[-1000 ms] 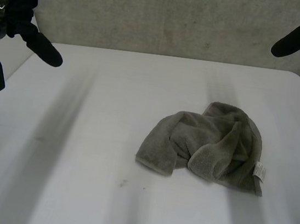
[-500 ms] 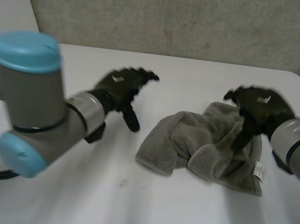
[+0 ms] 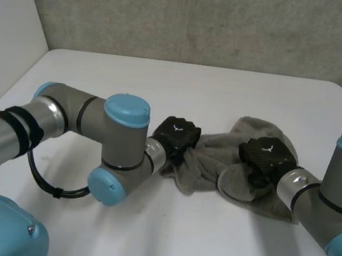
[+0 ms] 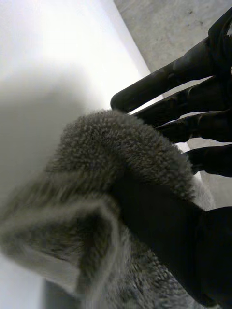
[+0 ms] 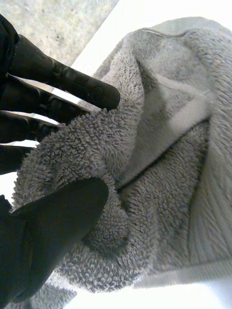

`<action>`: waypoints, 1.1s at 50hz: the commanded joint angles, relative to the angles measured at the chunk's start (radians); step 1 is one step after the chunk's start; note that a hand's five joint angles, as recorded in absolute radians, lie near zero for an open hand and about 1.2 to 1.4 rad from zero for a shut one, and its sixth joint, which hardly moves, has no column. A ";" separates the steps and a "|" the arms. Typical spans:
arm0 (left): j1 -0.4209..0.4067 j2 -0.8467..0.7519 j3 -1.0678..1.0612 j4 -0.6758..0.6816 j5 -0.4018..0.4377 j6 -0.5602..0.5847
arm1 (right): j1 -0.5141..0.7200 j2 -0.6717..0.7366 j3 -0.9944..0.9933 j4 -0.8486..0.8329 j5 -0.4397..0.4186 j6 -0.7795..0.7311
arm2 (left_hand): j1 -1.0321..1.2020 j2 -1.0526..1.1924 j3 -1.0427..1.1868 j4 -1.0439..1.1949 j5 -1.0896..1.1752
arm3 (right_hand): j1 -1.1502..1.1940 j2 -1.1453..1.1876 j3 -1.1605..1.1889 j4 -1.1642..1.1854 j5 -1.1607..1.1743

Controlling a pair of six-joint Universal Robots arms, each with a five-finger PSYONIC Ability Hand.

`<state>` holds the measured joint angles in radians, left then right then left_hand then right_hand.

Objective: Fold the towel.

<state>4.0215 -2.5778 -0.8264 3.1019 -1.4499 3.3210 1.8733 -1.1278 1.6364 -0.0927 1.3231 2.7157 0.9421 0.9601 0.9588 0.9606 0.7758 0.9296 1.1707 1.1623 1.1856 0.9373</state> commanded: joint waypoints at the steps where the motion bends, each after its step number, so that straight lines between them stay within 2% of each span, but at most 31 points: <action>1: -0.012 0.088 0.006 0.006 -0.063 -0.003 | 0.007 -0.040 -0.067 -0.016 -0.001 0.018 | 0.454 0.436 0.437 0.436 0.446 | 0.467 0.226 0.234 0.211 0.284; 3: -0.010 0.174 -0.003 0.006 -0.154 -0.003 | 0.016 -0.088 -0.104 -0.034 0.004 0.030 | 0.454 0.436 0.437 0.436 0.446 | 0.467 0.226 0.234 0.211 0.284; 6: -0.006 0.226 -0.010 0.000 -0.194 -0.005 | 0.052 -0.141 -0.156 -0.050 0.013 0.090 | 0.454 0.436 0.437 0.436 0.446 | 0.467 0.226 0.234 0.211 0.284; 8: 0.002 0.342 -0.042 -0.011 -0.249 -0.005 | 0.058 -0.162 -0.182 -0.050 0.014 0.129 | 0.454 0.436 0.437 0.436 0.446 | 0.467 0.226 0.234 0.211 0.284; 12: 0.016 0.485 -0.125 -0.025 -0.257 -0.003 | 0.059 -0.225 -0.224 -0.047 0.018 0.227 | 0.454 0.436 0.437 0.436 0.446 | 0.467 0.226 0.234 0.211 0.284; 13: 0.028 0.564 -0.170 -0.026 -0.256 -0.003 | 0.061 -0.275 -0.239 -0.045 0.019 0.272 | 0.454 0.436 0.437 0.436 0.446 | 0.467 0.226 0.234 0.211 0.284; 14: 0.028 0.565 -0.171 -0.026 -0.256 -0.003 | 0.061 -0.318 -0.251 -0.041 0.018 0.314 | 0.454 0.436 0.437 0.436 0.446 | 0.467 0.226 0.234 0.211 0.284; 17: 0.059 0.752 -0.302 -0.023 -0.254 -0.005 | 0.053 -0.368 -0.280 -0.030 0.016 0.369 | 0.454 0.436 0.437 0.436 0.446 | 0.467 0.226 0.234 0.211 0.284; 23: 0.053 0.864 -0.425 -0.023 -0.254 -0.008 | 0.053 -0.356 -0.326 0.005 0.007 0.395 | 0.454 0.436 0.437 0.436 0.446 | 0.467 0.226 0.234 0.211 0.284; 25: 0.045 0.907 -0.508 -0.020 -0.250 -0.008 | 0.059 -0.273 -0.363 0.013 0.007 0.395 | 0.454 0.436 0.437 0.436 0.446 | 0.467 0.226 0.234 0.211 0.284; 26: 0.045 0.907 -0.508 -0.020 -0.250 -0.008 | 0.059 -0.273 -0.363 0.013 0.007 0.395 | 0.454 0.436 0.437 0.436 0.446 | 0.467 0.226 0.234 0.211 0.284; 28: 0.037 0.929 -0.578 -0.016 -0.253 -0.008 | 0.063 -0.151 -0.433 0.031 0.007 0.395 | 0.454 0.436 0.437 0.436 0.446 | 0.467 0.226 0.234 0.211 0.284; 29: 0.037 0.929 -0.579 -0.016 -0.253 -0.008 | 0.063 -0.150 -0.434 0.031 0.007 0.395 | 0.454 0.436 0.437 0.436 0.446 | 0.467 0.226 0.234 0.211 0.284; 31: 0.037 0.927 -0.602 -0.012 -0.253 -0.009 | 0.066 -0.023 -0.501 0.045 0.005 0.395 | 0.454 0.436 0.437 0.436 0.446 | 0.467 0.226 0.234 0.211 0.284; 34: 0.036 0.910 -0.645 0.003 -0.254 -0.012 | 0.069 0.043 -0.537 0.047 0.005 0.394 | 0.454 0.436 0.437 0.436 0.446 | 0.467 0.226 0.234 0.211 0.284; 35: 0.036 0.895 -0.663 0.017 -0.254 -0.014 | 0.075 0.110 -0.574 0.048 0.005 0.388 | 0.454 0.436 0.437 0.436 0.446 | 0.467 0.226 0.234 0.211 0.284; 36: 0.037 0.860 -0.678 0.036 -0.254 -0.012 | 0.076 0.175 -0.625 0.056 0.013 0.388 | 0.454 0.436 0.437 0.436 0.446 | 0.351 0.110 0.119 0.095 0.169; 37: 0.037 0.860 -0.678 0.037 -0.254 -0.012 | 0.076 0.175 -0.625 0.056 0.013 0.388 | 0.454 0.436 0.437 0.436 0.446 | 0.350 0.109 0.118 0.094 0.168; 39: 0.050 0.767 -0.681 0.078 -0.257 -0.014 | 0.075 0.294 -0.726 0.117 0.018 0.377 | 0.454 0.436 0.437 0.436 0.446 | -0.267 -0.508 -0.499 -0.523 -0.449; 40: 0.050 0.766 -0.681 0.078 -0.257 -0.014 | 0.075 0.295 -0.727 0.117 0.018 0.377 | 0.454 0.436 0.437 0.436 0.446 | -0.269 -0.510 -0.502 -0.525 -0.451; 42: 0.063 0.685 -0.669 0.098 -0.259 -0.014 | 0.075 0.364 -0.809 0.241 0.027 0.342 | 0.454 0.436 0.437 0.436 0.446 | -0.755 -0.996 -0.988 -1.011 -0.937; 43: 0.063 0.685 -0.669 0.098 -0.259 -0.014 | 0.075 0.364 -0.810 0.242 0.027 0.342 | 0.454 0.436 0.437 0.436 0.446 | -0.755 -0.996 -0.988 -1.011 -0.937; 45: 0.091 0.631 -0.649 0.104 -0.260 -0.012 | 0.082 0.332 -0.810 0.336 0.031 0.299 | 0.218 0.200 0.201 0.200 0.210 | -0.755 -0.996 -0.988 -1.011 -0.937; 46: 0.091 0.631 -0.649 0.104 -0.260 -0.012 | 0.082 0.332 -0.810 0.337 0.031 0.299 | 0.217 0.199 0.200 0.198 0.209 | -0.755 -0.996 -0.988 -1.011 -0.937; 47: 0.106 0.613 -0.645 0.106 -0.262 -0.006 | 0.082 0.285 -0.772 0.358 0.027 0.286 | 0.080 0.062 0.063 0.062 0.072 | -0.755 -0.996 -0.988 -1.011 -0.937; 48: 0.106 0.613 -0.645 0.106 -0.262 -0.006 | 0.081 0.222 -0.709 0.360 0.024 0.274 | 0.079 0.061 0.062 0.060 0.071 | -0.755 -0.996 -0.988 -1.011 -0.937; 49: 0.119 0.602 -0.643 0.106 -0.260 -0.005 | 0.081 0.221 -0.708 0.360 0.024 0.274 | -0.122 -0.140 -0.139 -0.140 -0.130 | -0.755 -0.996 -0.988 -1.011 -0.937; 50: 0.132 0.594 -0.642 0.106 -0.260 -0.003 | 0.081 0.153 -0.632 0.349 0.021 0.271 | -0.304 -0.322 -0.321 -0.322 -0.312 | -0.755 -0.996 -0.988 -1.011 -0.937; 51: 0.132 0.594 -0.642 0.106 -0.260 -0.003 | 0.081 0.152 -0.632 0.349 0.021 0.271 | -0.306 -0.324 -0.323 -0.324 -0.314 | -0.755 -0.996 -0.988 -1.011 -0.937; 53: 0.158 0.591 -0.648 0.107 -0.260 -0.001 | 0.078 0.025 -0.470 0.297 0.021 0.271 | -0.441 -0.459 -0.457 -0.459 -0.449 | -0.755 -0.996 -0.988 -1.011 -0.937; 55: 0.172 0.593 -0.652 0.106 -0.260 -0.001 | 0.081 -0.021 -0.401 0.269 0.019 0.273 | -0.447 -0.465 -0.463 -0.465 -0.455 | -0.755 -0.996 -0.988 -1.011 -0.937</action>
<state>4.1461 -1.9821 -1.4720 3.2109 -1.7108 3.3161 1.9543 -0.9305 0.9653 0.2542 1.3473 2.9918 0.6536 0.6380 0.6384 0.6474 0.4730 0.2152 0.2303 0.2132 0.2343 0.0662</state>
